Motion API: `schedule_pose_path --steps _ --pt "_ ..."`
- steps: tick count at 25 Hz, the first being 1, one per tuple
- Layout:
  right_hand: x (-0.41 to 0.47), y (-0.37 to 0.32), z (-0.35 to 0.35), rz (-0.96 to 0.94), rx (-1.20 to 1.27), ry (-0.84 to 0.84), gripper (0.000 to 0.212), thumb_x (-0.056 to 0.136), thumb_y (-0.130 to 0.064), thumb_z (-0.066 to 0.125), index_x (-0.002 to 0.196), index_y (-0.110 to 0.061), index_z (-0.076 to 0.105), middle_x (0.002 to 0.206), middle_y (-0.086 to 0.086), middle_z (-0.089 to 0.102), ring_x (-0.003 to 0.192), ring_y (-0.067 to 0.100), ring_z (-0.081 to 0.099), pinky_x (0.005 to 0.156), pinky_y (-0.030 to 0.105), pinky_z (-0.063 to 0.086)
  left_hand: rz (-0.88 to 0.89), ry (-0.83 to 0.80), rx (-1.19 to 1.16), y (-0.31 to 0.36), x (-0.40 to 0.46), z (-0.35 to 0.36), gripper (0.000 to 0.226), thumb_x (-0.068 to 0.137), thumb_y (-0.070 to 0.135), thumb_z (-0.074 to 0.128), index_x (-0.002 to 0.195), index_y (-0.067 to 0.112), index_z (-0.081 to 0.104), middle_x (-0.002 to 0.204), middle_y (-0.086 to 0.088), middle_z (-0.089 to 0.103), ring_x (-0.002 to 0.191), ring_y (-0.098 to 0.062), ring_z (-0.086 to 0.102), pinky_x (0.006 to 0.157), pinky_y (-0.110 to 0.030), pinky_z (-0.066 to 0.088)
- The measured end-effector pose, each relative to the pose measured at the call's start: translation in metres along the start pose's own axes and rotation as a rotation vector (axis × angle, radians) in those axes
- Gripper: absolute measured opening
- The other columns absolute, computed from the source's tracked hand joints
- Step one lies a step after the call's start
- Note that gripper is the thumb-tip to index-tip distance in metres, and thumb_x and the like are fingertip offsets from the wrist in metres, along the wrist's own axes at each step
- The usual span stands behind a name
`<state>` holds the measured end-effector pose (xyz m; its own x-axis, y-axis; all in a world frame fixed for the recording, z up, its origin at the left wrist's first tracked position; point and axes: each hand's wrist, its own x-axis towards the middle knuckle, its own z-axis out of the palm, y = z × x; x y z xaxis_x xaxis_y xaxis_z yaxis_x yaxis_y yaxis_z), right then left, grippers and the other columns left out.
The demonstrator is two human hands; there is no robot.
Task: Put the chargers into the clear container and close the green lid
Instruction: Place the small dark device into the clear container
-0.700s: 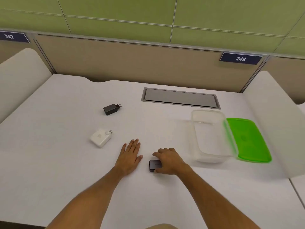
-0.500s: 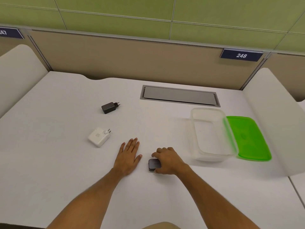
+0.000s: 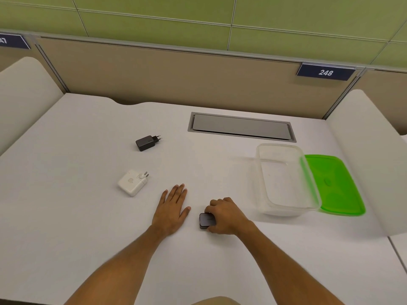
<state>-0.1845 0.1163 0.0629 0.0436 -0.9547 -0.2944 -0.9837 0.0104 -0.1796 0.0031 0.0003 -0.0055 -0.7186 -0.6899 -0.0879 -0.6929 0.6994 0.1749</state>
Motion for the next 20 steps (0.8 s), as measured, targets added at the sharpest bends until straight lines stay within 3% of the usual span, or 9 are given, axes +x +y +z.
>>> schedule_pose_path --steps 11,13,17,20 --pt "-0.001 0.004 -0.005 -0.007 0.004 0.047 0.034 0.075 -0.043 0.059 0.095 -0.016 0.064 0.087 0.002 0.059 0.072 0.02 0.049 0.085 0.032 0.036 0.003 -0.002 0.002 0.0 0.0 0.001 0.072 0.091 0.055 0.007 0.152 0.017 0.013 0.162 0.001 0.009 0.149 -0.015 0.004 0.121 -0.04 0.003" --pt "-0.001 0.009 -0.014 0.011 0.024 0.096 0.032 0.076 -0.043 0.058 0.091 -0.015 0.063 0.084 0.002 0.059 0.069 0.02 0.046 0.085 0.034 0.039 0.001 -0.005 0.018 -0.001 0.0 0.002 0.073 0.09 0.057 0.004 0.152 0.018 0.01 0.162 0.002 0.006 0.149 -0.014 0.001 0.121 -0.038 0.001" --pt "0.004 0.025 -0.047 0.063 0.012 0.248 0.033 0.075 -0.044 0.059 0.089 -0.014 0.063 0.087 0.004 0.062 0.075 0.025 0.058 0.078 0.033 0.037 0.017 0.002 0.014 -0.002 0.001 0.003 0.083 0.085 0.064 -0.011 0.152 0.018 0.009 0.162 0.002 0.005 0.149 -0.015 0.0 0.121 -0.038 0.0" --pt "0.004 0.045 -0.078 0.146 -0.003 0.367 0.035 0.074 -0.045 0.06 0.088 -0.013 0.065 0.087 0.004 0.064 0.077 0.027 0.06 0.076 0.034 0.038 0.016 0.009 -0.002 -0.001 0.001 0.003 0.079 0.089 0.063 -0.004 0.152 0.018 0.012 0.162 0.002 0.008 0.149 -0.014 0.002 0.121 -0.038 0.001"
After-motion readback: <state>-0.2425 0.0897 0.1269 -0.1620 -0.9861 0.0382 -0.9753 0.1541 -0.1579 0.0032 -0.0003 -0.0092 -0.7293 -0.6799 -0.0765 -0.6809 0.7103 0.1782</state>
